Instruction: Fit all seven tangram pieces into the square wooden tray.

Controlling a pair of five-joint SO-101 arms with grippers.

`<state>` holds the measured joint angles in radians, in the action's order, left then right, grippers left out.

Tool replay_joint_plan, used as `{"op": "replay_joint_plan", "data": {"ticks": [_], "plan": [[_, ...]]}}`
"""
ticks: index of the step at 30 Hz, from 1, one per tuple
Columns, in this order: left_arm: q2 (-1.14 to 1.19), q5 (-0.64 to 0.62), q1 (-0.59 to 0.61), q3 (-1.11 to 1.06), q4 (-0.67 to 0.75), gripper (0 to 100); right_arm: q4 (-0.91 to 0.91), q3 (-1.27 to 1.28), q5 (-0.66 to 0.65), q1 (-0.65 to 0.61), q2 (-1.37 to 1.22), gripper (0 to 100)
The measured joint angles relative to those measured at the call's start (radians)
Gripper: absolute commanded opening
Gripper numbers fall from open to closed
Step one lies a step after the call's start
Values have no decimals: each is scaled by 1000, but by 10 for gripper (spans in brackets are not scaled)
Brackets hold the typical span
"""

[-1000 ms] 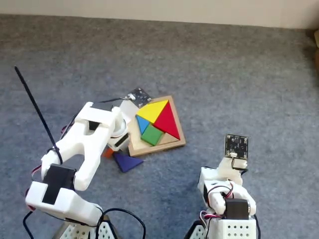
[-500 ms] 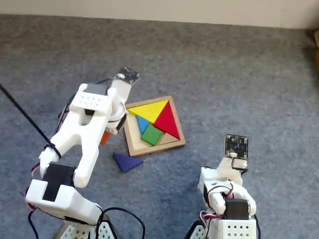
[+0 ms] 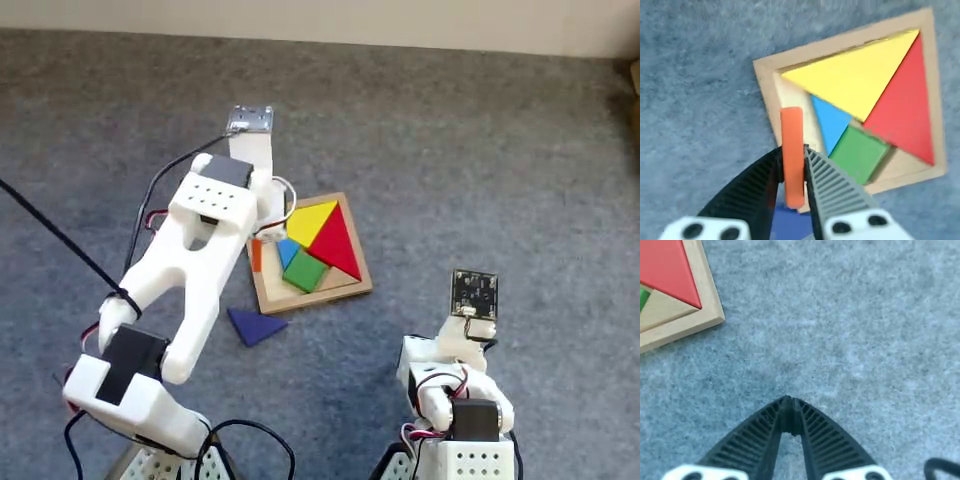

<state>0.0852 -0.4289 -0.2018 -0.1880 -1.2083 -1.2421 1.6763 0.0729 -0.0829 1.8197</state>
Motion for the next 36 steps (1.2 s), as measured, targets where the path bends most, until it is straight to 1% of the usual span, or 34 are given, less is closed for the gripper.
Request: {"op": "replay_joint_plan", "data": {"ticks": [2, 8, 11, 16, 22, 29, 36], "plan": [[0, -29, -8, -15, 55, 7, 0, 0, 0, 0, 0, 12], [0, -63, -9, -132, 250, 7, 0, 0, 0, 0, 0, 12], [0, -69, -12, -149, 298, 7, 0, 0, 0, 0, 0, 12], [0, -69, -12, -149, 311, 19, 0, 0, 0, 0, 0, 12], [0, -69, -12, -160, 311, 181, 0, 0, 0, 0, 0, 12], [0, -69, -12, -160, 311, 160, 0, 0, 0, 0, 0, 12], [0, -69, -12, -160, 295, 161, 0, 0, 0, 0, 0, 12]]}}
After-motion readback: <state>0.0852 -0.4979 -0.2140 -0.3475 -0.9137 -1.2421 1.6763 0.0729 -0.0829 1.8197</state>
